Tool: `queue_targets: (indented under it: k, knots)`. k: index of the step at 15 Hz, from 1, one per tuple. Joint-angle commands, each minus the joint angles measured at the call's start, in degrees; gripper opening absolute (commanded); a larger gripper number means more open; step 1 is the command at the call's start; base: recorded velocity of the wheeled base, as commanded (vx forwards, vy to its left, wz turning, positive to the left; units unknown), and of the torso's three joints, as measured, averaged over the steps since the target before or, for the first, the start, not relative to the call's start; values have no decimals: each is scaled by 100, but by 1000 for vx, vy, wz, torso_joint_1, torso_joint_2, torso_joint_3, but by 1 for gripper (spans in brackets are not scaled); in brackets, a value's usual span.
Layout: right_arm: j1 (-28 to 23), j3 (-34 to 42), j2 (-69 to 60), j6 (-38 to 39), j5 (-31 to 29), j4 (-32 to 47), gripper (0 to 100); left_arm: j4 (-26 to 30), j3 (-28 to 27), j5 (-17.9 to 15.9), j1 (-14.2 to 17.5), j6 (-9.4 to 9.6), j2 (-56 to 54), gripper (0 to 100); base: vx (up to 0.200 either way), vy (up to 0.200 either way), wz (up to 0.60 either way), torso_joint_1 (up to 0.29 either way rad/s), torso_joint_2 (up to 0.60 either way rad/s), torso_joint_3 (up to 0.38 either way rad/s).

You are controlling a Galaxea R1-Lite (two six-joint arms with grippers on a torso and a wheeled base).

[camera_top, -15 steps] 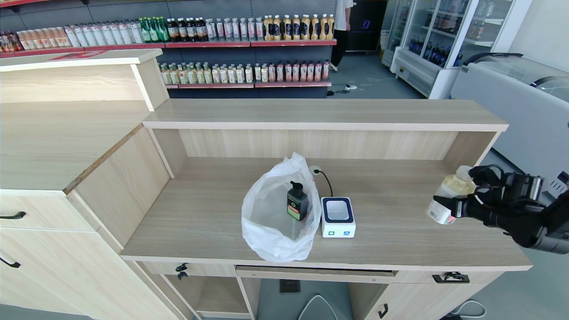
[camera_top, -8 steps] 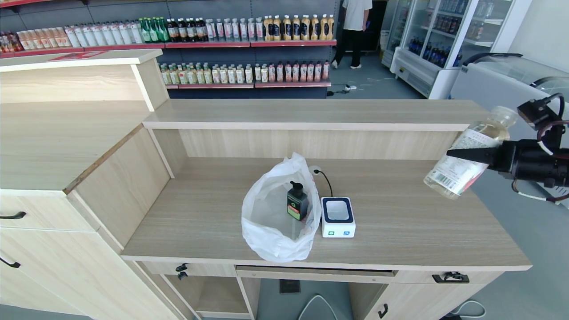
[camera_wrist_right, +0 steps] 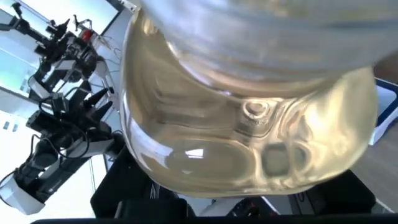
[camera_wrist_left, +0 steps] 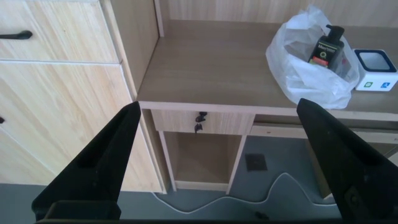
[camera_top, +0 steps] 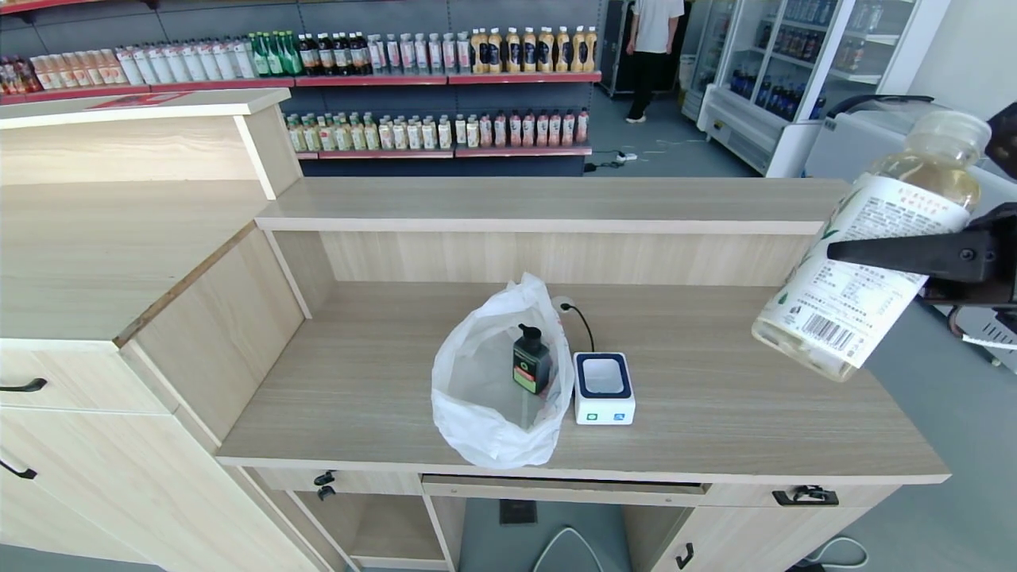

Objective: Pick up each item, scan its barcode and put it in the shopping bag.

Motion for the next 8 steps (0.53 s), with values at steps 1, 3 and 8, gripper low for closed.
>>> queue_targets:
  k: [1,3,8]
  knots:
    - [485,211,-473,2,2,38,0,-1,0,0,4,-4,-2,100,0,0,0,0,0,0]
    - [696,439,-666,-7,-7,38,0,-1,0,0,4,-4,-2,100,0,0,0,0,0,0]
    - [898,738,-1220,-7,-7,575,0,-1,0,0,4,-4,-2,100,0,0,0,0,0,0]
